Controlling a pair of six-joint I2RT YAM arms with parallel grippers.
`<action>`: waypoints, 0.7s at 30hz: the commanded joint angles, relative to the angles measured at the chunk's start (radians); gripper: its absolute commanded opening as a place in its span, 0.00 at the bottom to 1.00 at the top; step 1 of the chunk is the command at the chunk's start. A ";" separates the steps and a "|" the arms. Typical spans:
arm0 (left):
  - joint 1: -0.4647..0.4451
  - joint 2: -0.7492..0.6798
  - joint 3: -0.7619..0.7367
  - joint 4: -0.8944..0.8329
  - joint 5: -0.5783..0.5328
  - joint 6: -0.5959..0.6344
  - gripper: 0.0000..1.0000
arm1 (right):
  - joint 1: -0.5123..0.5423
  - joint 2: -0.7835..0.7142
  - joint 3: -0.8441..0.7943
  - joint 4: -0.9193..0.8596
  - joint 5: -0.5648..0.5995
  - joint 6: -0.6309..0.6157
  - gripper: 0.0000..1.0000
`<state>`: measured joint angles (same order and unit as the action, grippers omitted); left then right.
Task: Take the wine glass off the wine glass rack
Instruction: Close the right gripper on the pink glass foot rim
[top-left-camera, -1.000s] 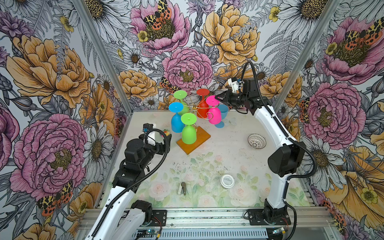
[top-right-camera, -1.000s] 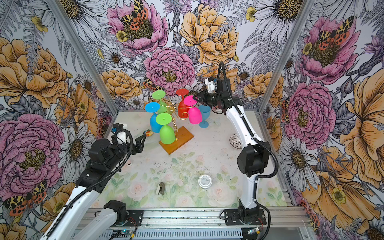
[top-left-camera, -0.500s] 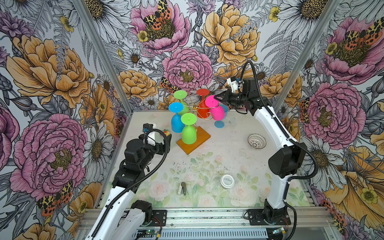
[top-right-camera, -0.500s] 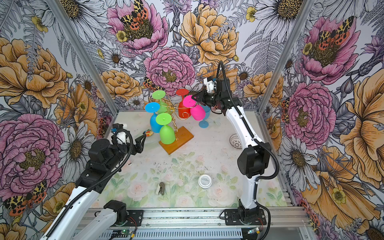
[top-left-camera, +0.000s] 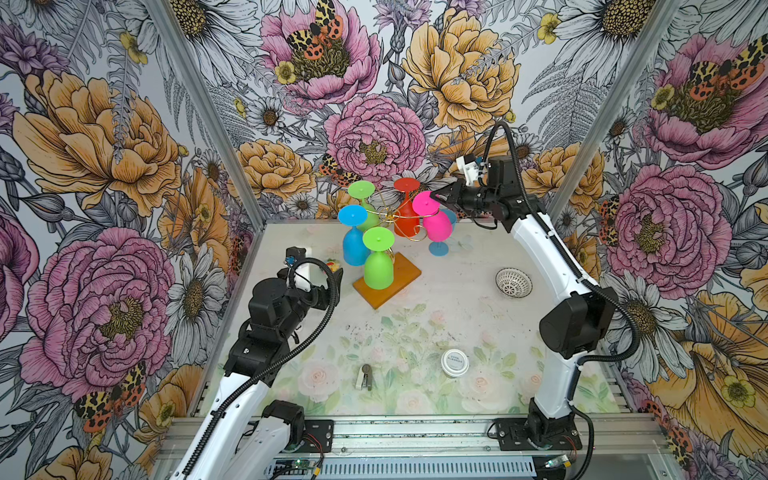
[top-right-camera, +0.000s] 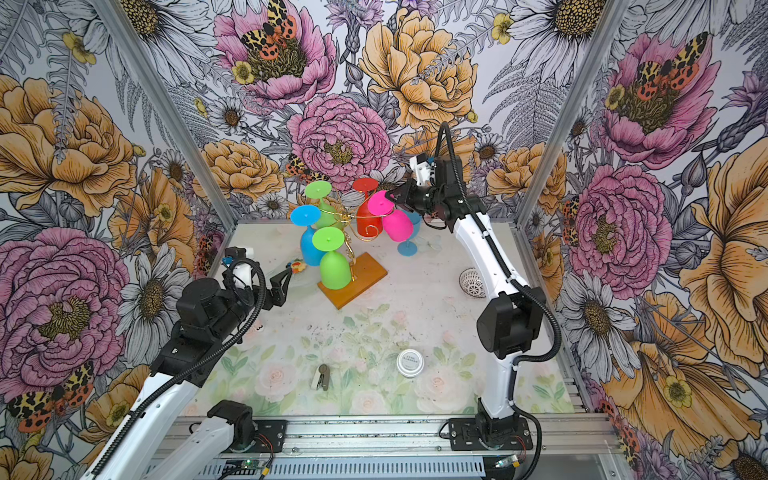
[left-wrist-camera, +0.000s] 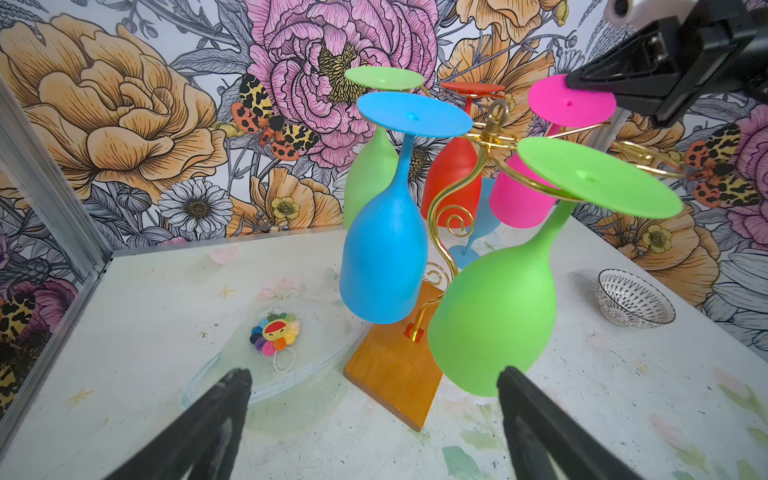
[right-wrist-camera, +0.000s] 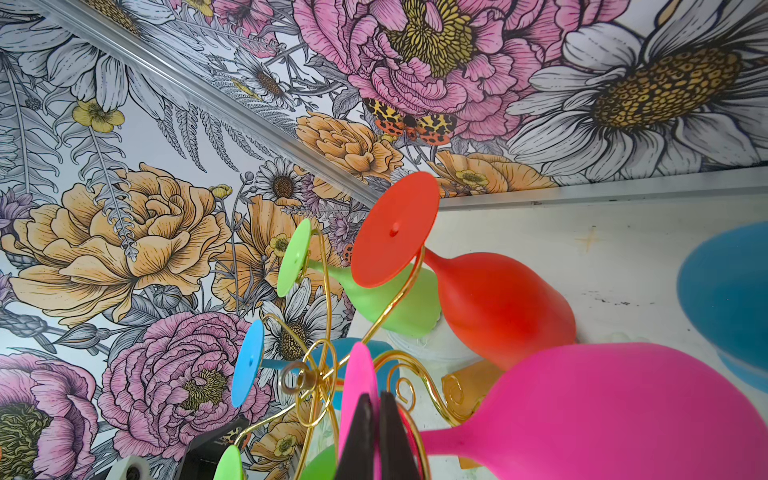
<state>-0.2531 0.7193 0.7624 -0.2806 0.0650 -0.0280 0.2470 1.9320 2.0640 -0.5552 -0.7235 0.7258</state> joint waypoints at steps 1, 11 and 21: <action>-0.009 -0.015 -0.012 0.022 0.000 -0.001 0.94 | -0.006 -0.042 -0.009 0.003 0.005 0.006 0.00; -0.009 -0.014 -0.011 0.021 0.001 -0.001 0.94 | -0.007 -0.046 -0.013 0.020 -0.008 0.023 0.00; -0.009 -0.012 -0.009 0.021 0.002 0.000 0.94 | -0.007 -0.073 -0.037 0.025 -0.014 0.025 0.00</action>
<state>-0.2531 0.7197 0.7624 -0.2806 0.0650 -0.0280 0.2413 1.9133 2.0377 -0.5373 -0.7238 0.7448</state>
